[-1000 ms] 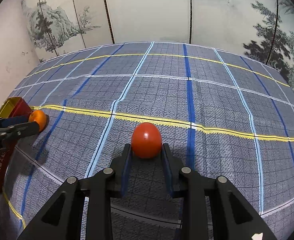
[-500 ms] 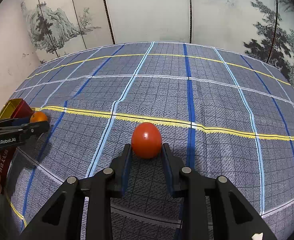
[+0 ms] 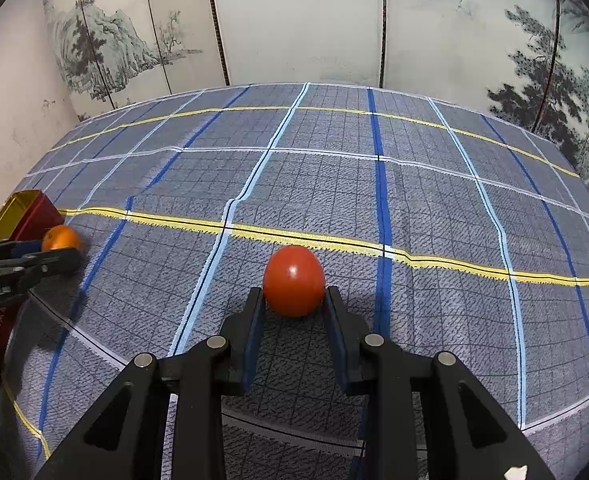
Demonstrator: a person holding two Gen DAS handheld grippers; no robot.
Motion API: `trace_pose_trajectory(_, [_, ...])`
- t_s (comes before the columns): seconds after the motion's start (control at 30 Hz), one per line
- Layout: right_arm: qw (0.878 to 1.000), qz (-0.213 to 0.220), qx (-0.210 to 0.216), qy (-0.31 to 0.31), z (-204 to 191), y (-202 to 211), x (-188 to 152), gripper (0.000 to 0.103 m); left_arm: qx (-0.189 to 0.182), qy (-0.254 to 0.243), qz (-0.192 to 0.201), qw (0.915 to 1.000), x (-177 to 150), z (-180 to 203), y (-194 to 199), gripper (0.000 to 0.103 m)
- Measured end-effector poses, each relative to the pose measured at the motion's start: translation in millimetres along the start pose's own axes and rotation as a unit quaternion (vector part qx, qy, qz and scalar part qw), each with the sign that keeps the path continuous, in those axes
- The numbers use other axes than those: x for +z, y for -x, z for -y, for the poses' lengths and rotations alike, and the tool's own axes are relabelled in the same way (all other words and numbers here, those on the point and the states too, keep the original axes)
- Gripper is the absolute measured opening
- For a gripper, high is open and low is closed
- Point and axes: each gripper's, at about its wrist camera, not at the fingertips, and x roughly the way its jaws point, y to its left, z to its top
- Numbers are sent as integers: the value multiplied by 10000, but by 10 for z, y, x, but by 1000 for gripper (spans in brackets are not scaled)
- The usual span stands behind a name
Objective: Organize fruits
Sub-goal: 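Grasp the tangerine with the left gripper and lift it, then lower the tangerine into the tin and open the left gripper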
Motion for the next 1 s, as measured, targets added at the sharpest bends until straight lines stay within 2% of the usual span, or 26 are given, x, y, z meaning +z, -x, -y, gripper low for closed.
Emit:
trace_pose_trajectory(0.37, [9997, -23, -178, 158, -65, -11, -4, 30, -171, -46, 104, 9998, -200, -81, 489, 40])
trace_pose_trajectory(0.57, [9997, -23, -186, 164, -66, -11, -5, 29, -80, -137, 214, 9996, -356, -245, 816, 40])
trace_pose_trajectory(0.73, [9997, -23, -193, 170, -67, -11, -5, 29, 7, -92, 269, 9996, -488, -459, 1026, 40])
trace_pose_trajectory(1.0, [9996, -24, -206, 179, -67, -13, -4, 29, 268, 263, 355, 9987, -663, -939, 1196, 40])
